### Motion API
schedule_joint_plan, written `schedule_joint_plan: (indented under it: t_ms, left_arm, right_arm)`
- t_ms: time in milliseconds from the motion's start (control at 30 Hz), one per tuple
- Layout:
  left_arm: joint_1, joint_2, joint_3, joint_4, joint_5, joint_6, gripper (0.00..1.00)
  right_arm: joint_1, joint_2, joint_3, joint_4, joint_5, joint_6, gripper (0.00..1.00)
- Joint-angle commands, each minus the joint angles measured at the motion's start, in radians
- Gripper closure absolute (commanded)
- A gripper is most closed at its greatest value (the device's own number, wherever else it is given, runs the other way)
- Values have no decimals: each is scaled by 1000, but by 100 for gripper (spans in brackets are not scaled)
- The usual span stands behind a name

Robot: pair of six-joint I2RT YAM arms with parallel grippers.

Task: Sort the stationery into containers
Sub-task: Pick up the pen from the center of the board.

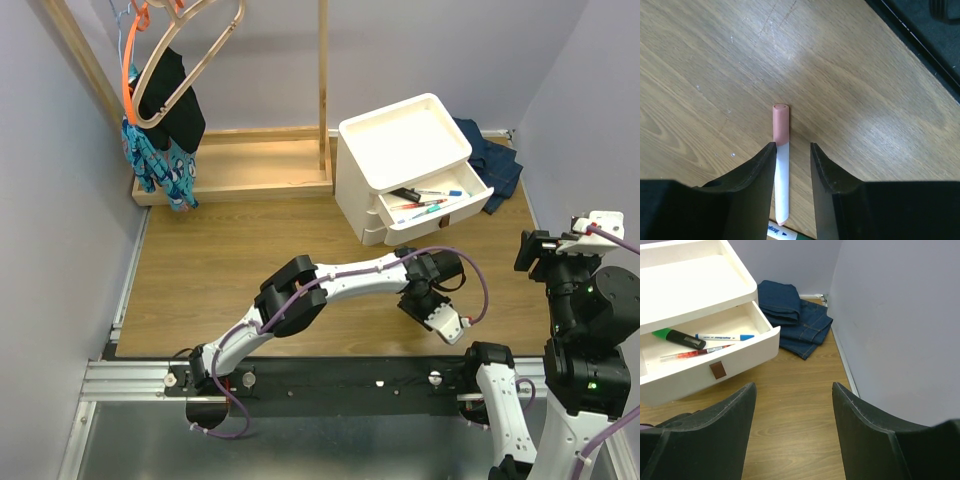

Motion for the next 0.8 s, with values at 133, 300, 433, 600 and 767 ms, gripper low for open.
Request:
schedule_joint_plan:
  t_ms: [133, 300, 433, 600, 767]
  left_arm:
    - [9, 60, 8, -33, 12, 18, 61]
    - [8, 88, 27, -30, 1, 7, 62]
    - [9, 106, 48, -61, -6, -5, 70]
    - [5, 45, 47, -82, 0, -68, 87]
    - [-9, -106, 80, -81, 73, -168, 92]
  right_arm:
    - [-6, 10, 17, -10, 8, 6, 29]
    - [-5, 10, 21, -5, 0, 14, 27]
    - [-6, 6, 26, -4, 3, 11, 26]
    - [-5, 22, 12, 5, 81, 25, 27]
    - [-5, 29, -2, 16, 101, 54, 27]
